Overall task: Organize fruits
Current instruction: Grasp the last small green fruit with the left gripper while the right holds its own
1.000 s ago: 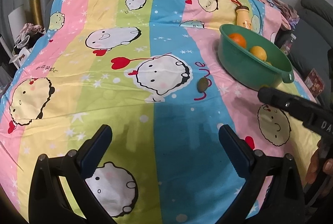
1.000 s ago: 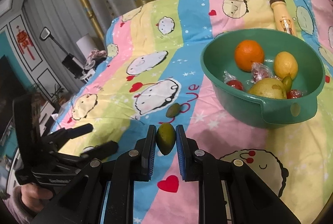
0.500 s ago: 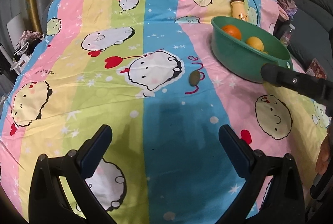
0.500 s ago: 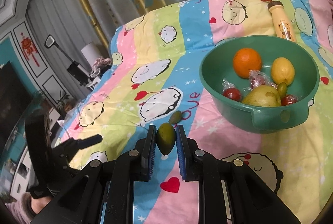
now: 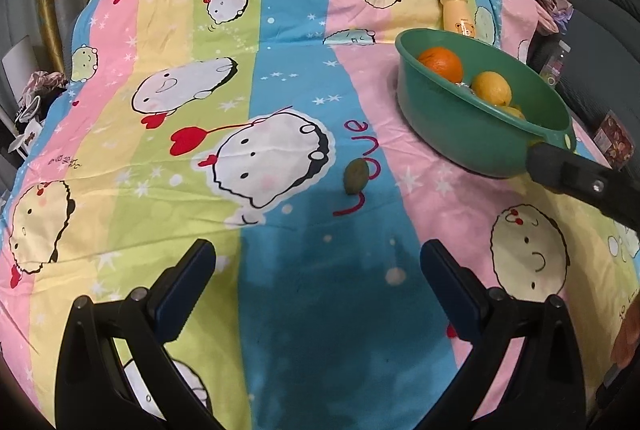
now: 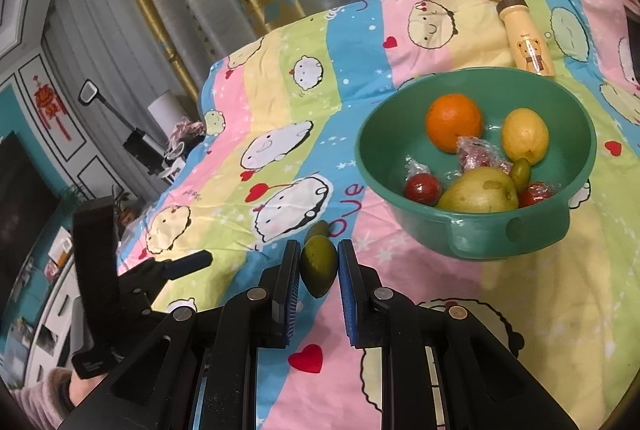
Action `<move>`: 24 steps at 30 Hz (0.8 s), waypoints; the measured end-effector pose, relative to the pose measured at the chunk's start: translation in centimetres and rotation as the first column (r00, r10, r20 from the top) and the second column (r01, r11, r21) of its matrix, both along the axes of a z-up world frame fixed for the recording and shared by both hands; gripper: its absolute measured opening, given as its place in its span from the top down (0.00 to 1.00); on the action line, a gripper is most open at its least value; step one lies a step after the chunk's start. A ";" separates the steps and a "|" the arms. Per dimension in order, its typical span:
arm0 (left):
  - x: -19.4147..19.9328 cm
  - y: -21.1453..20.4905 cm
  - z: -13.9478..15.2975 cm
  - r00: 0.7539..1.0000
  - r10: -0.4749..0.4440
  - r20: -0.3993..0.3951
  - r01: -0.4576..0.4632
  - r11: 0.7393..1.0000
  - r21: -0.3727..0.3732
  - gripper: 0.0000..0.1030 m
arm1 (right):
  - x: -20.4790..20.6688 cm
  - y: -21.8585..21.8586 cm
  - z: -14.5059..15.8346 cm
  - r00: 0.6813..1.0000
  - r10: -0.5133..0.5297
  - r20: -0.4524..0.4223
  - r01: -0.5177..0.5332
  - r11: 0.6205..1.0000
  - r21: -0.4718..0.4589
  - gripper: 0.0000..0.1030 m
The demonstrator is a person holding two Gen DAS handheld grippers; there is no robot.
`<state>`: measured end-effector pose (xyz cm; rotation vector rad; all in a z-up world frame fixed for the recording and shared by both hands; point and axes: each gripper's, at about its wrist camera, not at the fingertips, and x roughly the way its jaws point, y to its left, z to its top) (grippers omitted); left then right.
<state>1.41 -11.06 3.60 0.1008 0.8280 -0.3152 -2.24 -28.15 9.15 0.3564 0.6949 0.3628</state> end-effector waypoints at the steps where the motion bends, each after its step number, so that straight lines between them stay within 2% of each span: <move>1: 0.3 -0.1 -0.1 1.000 -0.002 -0.005 0.002 1.000 -0.006 0.00 | 0.0 -0.1 0.0 1.000 -0.002 0.001 0.002 1.000 0.002 0.80; 11: 3.7 -0.6 -0.1 0.999 -0.023 -0.033 0.021 0.998 -0.058 0.01 | 0.2 -1.1 -0.3 1.000 -0.011 -0.012 0.011 0.999 0.034 0.80; 14: 4.6 -1.2 -0.2 0.998 -0.043 -0.041 0.041 0.998 -0.053 0.02 | 0.4 -1.1 -0.5 1.000 -0.009 -0.016 0.010 0.999 0.036 0.80; 20: 6.2 -2.0 -1.5 0.992 -0.062 -0.106 0.055 0.996 -0.064 0.15 | 0.4 -1.5 -0.6 1.000 -0.013 -0.018 0.013 0.999 0.044 0.80; 24: 6.3 -2.4 -1.9 0.992 -0.069 -0.104 0.063 0.996 -0.057 0.15 | 0.3 -1.9 -0.6 1.000 -0.020 -0.020 0.021 0.998 0.056 0.80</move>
